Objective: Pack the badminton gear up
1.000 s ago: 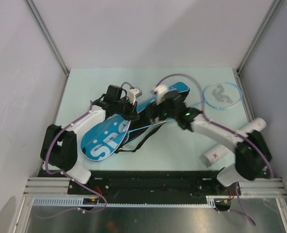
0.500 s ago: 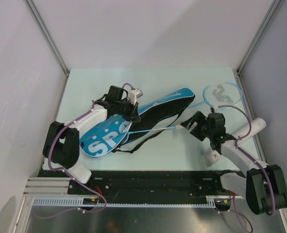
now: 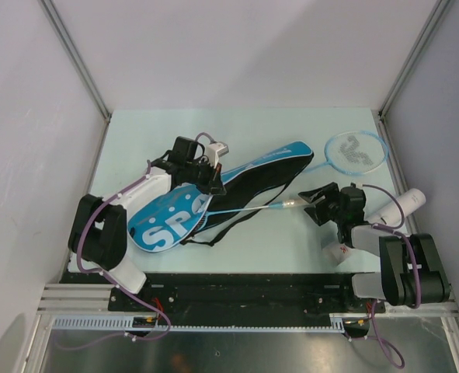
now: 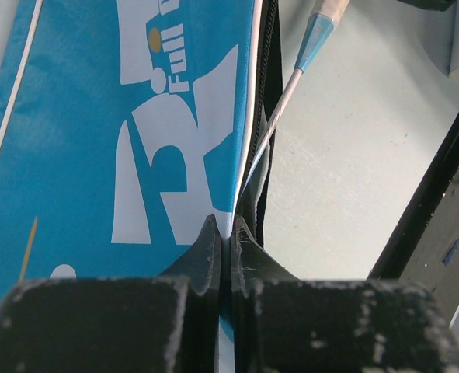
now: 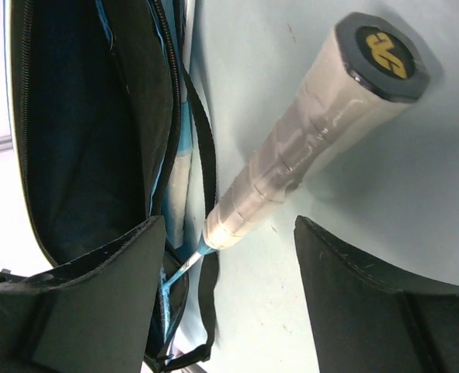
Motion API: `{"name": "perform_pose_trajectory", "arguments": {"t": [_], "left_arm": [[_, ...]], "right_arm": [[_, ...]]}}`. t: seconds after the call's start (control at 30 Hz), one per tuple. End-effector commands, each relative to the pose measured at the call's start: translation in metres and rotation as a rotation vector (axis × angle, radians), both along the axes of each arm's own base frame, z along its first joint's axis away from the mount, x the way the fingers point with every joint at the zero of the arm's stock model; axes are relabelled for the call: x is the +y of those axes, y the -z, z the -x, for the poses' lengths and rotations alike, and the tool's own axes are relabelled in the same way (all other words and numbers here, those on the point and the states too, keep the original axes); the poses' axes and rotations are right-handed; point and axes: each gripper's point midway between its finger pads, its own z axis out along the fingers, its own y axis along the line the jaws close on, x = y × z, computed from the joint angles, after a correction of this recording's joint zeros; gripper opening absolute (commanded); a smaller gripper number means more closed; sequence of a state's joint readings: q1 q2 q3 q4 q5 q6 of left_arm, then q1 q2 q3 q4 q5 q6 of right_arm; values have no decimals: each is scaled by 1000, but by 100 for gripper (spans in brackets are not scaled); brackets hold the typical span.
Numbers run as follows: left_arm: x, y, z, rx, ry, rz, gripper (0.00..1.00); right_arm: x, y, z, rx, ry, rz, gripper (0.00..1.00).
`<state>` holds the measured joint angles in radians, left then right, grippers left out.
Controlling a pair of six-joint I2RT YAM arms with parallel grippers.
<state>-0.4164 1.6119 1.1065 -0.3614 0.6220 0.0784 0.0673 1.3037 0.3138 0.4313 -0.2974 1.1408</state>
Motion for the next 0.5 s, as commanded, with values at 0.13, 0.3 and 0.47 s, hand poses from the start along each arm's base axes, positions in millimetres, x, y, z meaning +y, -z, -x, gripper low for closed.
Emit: {"name": "perform_pose_trajectory", "arguments": {"t": [0.13,0.3,0.47], "left_arm": [[-13,-42,0,-76,56,100,0],[-13,-43,0,-78,59,103,0],[-15,-44,2,-74,65,110,0]], "right_arm": [[-14,-22,-27,-110,87,45,61],[-15,-8,-27,-67,101,52,61],[-17,3,-26,-24,148,26,62]]}}
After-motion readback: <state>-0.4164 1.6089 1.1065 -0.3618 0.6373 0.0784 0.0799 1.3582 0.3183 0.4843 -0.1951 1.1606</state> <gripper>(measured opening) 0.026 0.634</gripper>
